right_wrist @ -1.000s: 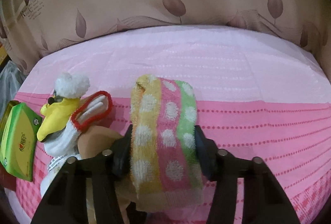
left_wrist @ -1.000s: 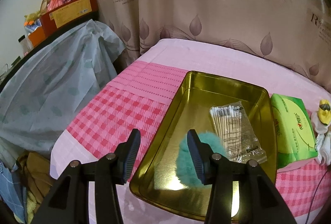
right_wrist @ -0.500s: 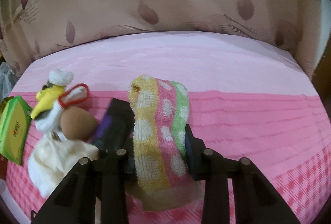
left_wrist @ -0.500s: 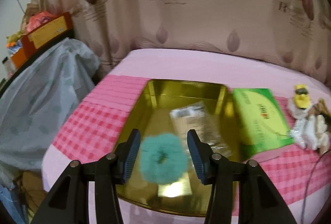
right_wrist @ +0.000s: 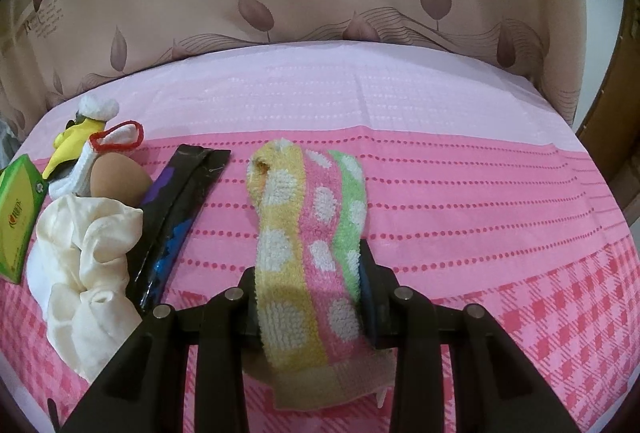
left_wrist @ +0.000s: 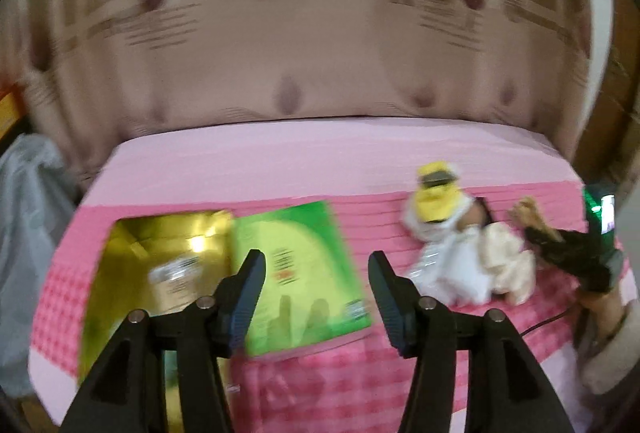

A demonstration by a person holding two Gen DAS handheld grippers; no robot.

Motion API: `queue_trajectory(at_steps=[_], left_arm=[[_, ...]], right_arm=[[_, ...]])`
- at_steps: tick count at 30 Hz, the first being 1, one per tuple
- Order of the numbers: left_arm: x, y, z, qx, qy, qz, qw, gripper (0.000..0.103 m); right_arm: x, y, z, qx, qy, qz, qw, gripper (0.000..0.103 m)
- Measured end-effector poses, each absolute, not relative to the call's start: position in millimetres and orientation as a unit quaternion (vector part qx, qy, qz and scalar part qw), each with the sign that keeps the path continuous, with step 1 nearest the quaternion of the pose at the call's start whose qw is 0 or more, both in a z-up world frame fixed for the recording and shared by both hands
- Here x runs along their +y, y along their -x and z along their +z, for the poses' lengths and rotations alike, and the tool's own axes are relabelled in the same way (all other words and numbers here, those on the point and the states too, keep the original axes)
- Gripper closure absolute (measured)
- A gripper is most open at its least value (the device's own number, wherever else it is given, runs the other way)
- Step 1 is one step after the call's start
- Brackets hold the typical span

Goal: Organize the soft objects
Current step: 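Grasp the yellow-and-white plush toy with the left tool, then carry the yellow plush toy into the gold tin and open the left tool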

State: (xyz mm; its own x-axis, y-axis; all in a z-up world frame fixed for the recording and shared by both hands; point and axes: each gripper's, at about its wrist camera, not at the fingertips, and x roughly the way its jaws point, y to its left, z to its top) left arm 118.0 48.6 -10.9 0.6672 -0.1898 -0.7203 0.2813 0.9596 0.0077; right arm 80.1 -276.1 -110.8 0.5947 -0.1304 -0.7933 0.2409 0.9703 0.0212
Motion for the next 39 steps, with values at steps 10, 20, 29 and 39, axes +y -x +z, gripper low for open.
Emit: queue_trajectory(at_steps=[10, 20, 29, 39], left_arm=[[-54.6, -177.1, -23.5, 0.442, -0.045, -0.206, 0.872, 0.048], [-100.9, -239.8, -50.4, 0.509, -0.015, -0.222, 0.831, 0.048], [-112.6, -264.7, -73.4, 0.538, -0.005, -0.209, 0.816, 0.048], [-108.5, -265.5, -74.0, 0.535, 0.021, -0.213, 0.818, 0.073]], right_arm=[[-279.9, -77.8, -111.9, 0.438, -0.073, -0.099, 0.891, 0.069], [-280.8, -78.8, -113.2, 0.437, -0.080, -0.094, 0.891, 0.068], [-282.7, -79.6, -114.5, 0.436, -0.090, -0.086, 0.891, 0.065], [-283.0, -80.5, -115.4, 0.436, -0.092, -0.083, 0.892, 0.063]])
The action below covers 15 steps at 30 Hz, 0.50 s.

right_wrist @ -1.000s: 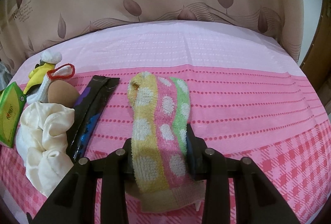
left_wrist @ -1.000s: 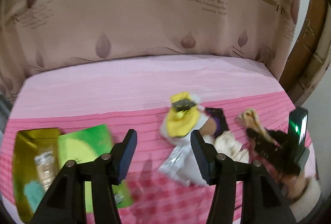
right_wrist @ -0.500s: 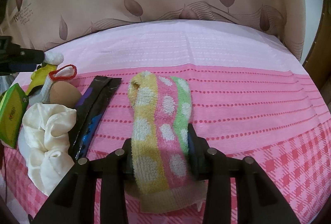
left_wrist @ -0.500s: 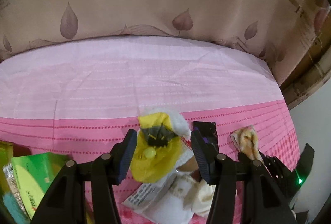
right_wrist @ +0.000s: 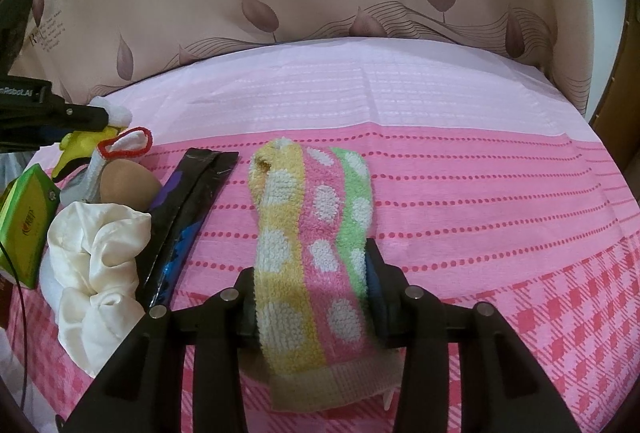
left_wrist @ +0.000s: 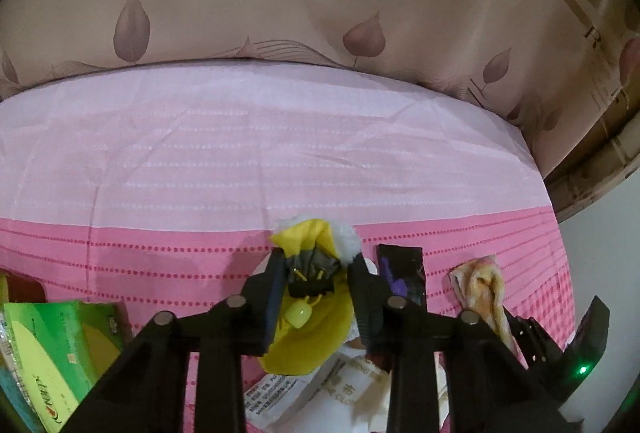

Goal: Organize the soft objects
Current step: 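Carry the yellow plush toy into the gold tin and open the left tool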

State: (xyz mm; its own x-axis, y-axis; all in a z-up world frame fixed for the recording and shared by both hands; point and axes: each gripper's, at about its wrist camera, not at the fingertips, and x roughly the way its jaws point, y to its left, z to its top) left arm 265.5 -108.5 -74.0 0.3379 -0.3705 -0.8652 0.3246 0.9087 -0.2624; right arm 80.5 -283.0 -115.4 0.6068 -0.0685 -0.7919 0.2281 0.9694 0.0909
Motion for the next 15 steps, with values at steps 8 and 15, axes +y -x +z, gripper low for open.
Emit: queue_trajectory(at_steps=[8, 15], left_arm=[[-103.8, -248.5, -56.2, 0.520, 0.011, -0.213, 0.827, 0.074], [-89.0, -222.0, -37.8, 0.510, 0.000, -0.206, 0.835, 0.074]], right_arm=[[-282.8, -81.0, -115.6, 0.436, -0.092, -0.083, 0.892, 0.063], [-283.8, -80.6, -115.7, 0.436, -0.091, -0.084, 0.892, 0.063]])
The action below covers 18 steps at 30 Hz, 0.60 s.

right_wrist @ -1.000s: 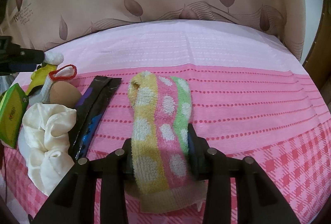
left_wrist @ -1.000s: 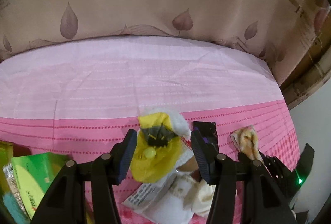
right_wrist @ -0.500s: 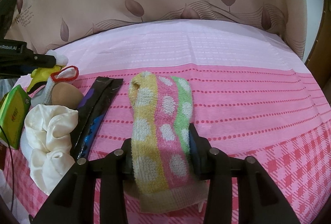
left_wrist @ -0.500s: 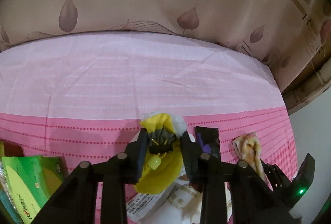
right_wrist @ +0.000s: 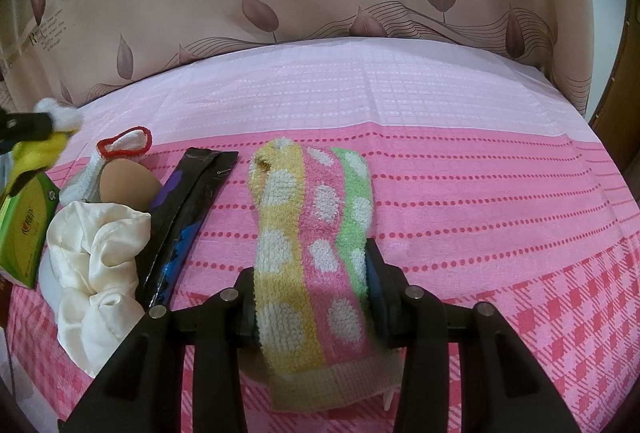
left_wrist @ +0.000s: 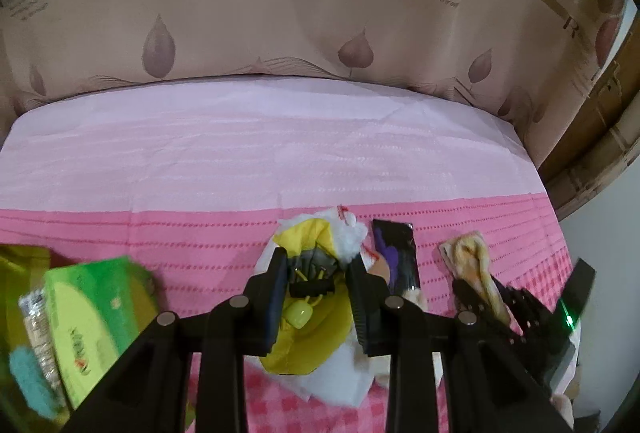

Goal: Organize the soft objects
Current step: 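Carry the yellow plush toy into the gold tin and open the left tool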

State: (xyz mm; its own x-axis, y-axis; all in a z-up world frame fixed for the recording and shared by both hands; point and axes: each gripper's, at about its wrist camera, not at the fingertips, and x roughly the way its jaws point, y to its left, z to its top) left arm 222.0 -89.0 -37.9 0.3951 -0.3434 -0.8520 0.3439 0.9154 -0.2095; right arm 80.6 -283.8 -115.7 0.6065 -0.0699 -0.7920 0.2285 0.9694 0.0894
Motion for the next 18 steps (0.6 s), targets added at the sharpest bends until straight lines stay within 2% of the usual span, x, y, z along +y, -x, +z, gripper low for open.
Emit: queue_trajectory(at_steps=[11, 18], left_arm=[[-21.7, -171.6, 18.0, 0.474, -0.005, -0.182, 0.862, 0.074], [38.2, -163.2, 35.1, 0.450, -0.041, -0.120, 0.884, 0.074]], right_arm=[[-283.9, -80.1, -115.6, 0.436, -0.091, -0.084, 0.892, 0.063], [-282.6, -80.4, -115.4, 0.437, -0.085, -0.088, 0.891, 0.063]])
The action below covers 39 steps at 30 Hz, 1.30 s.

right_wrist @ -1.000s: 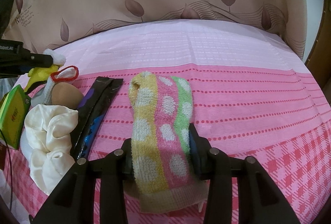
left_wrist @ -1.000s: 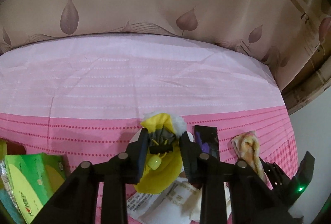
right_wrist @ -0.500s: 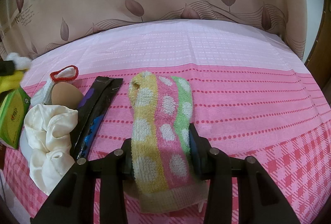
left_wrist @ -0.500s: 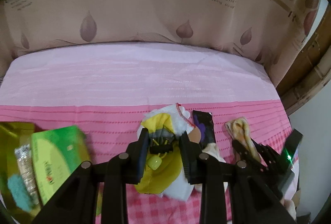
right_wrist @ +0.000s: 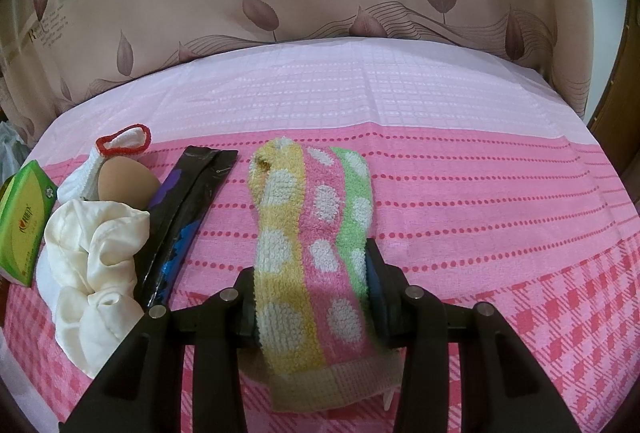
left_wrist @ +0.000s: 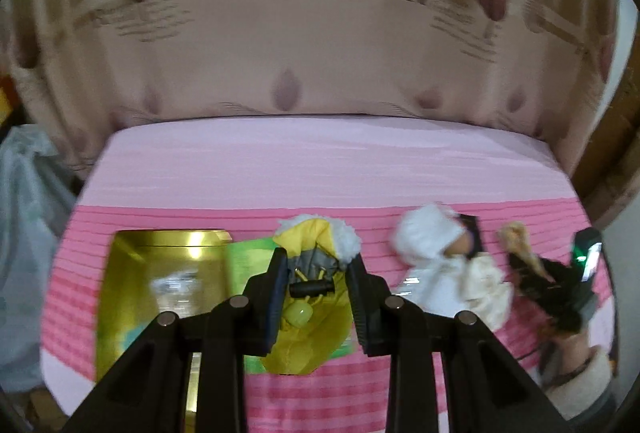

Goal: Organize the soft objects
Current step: 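Carry the yellow plush toy into the gold tin and open the left tool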

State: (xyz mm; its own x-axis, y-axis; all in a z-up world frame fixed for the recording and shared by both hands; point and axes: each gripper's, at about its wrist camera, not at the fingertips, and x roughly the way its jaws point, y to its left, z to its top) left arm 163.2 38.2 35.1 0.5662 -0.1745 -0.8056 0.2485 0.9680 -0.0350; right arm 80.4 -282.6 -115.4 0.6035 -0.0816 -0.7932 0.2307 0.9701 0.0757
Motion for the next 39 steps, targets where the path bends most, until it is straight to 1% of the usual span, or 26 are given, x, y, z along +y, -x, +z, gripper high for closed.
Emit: queue_trajectory(at_steps=[8, 17, 27, 39], left_arm=[[120.7, -173.5, 22.3, 0.454, -0.041, -0.040, 0.889, 0.074], [182.4, -198.3, -18.6, 0.476, -0.037, 0.019, 0.878, 0.074], [207.4, -224.6, -52.3, 0.500, -0.017, 0.024, 0.866, 0.073], [218.2, -236.8, -77.4, 0.521, -0.015, 0.041, 0.852, 0.068]], right_arm=[[-281.3, -79.5, -115.2, 0.437, -0.082, -0.089, 0.891, 0.063], [-281.2, -78.9, -115.2, 0.438, -0.077, -0.091, 0.891, 0.064], [-280.8, -79.1, -115.8, 0.439, -0.075, -0.091, 0.891, 0.064], [-280.5, -79.0, -115.7, 0.439, -0.073, -0.092, 0.891, 0.064]])
